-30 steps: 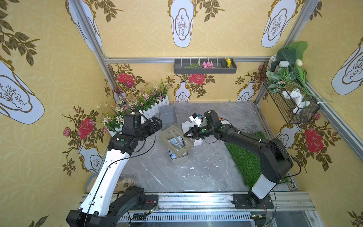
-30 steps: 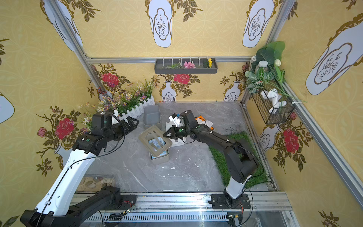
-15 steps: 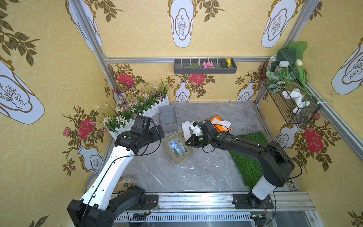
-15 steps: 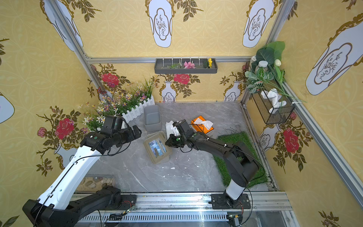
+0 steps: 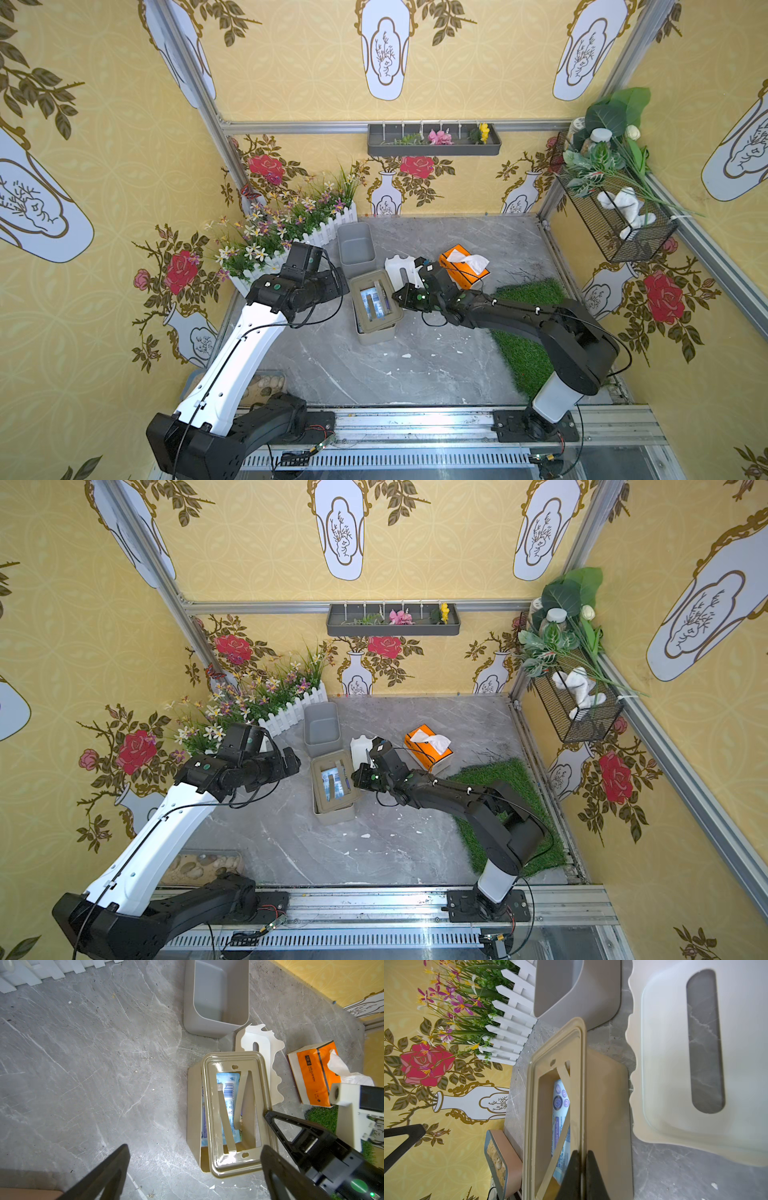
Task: Put the tissue paper into the tissue box
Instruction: Place the paper towel in the tissue box.
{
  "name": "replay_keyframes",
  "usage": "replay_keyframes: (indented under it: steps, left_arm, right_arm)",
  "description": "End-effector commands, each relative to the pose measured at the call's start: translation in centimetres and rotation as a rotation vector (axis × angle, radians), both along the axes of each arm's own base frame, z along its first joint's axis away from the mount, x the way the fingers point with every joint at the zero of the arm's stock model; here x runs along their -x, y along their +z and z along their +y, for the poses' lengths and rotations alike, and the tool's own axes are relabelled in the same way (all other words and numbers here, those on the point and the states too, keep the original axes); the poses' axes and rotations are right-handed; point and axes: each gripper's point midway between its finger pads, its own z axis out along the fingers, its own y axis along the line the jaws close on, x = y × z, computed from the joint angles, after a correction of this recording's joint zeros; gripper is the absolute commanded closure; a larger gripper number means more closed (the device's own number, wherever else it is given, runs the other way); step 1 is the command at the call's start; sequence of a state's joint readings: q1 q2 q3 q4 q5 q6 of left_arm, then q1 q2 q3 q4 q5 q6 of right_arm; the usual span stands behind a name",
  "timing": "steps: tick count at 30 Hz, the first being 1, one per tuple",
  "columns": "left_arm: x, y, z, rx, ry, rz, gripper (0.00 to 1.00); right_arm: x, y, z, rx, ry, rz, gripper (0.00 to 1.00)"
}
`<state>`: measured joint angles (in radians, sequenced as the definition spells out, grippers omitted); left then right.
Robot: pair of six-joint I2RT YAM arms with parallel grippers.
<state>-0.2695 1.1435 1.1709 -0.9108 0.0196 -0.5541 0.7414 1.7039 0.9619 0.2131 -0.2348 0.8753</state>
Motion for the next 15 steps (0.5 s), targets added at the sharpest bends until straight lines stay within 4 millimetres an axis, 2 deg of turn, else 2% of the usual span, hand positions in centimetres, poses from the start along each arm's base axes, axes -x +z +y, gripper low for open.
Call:
replay_keyframes:
  steps: [1,7,15]
  left_arm:
    - [0.4,-0.4,-0.2,-0.009,-0.022,0.027,0.00]
    - [0.7,-0.9,-0.3,-0.017,-0.028,0.049,0.00]
    - [1.1,-2.2,-0.6,-0.049,-0.045,0.092,0.01]
  right_arm:
    - [-0.6,1.1,1.1,-0.072,-0.024,-0.033,1.00]
    - [-0.4,0.4,1.4,-0.084,-0.028,-0.009,1.00]
    - [0.3,0.3,0.4,-0.011,-0.093,-0.015,1.00]
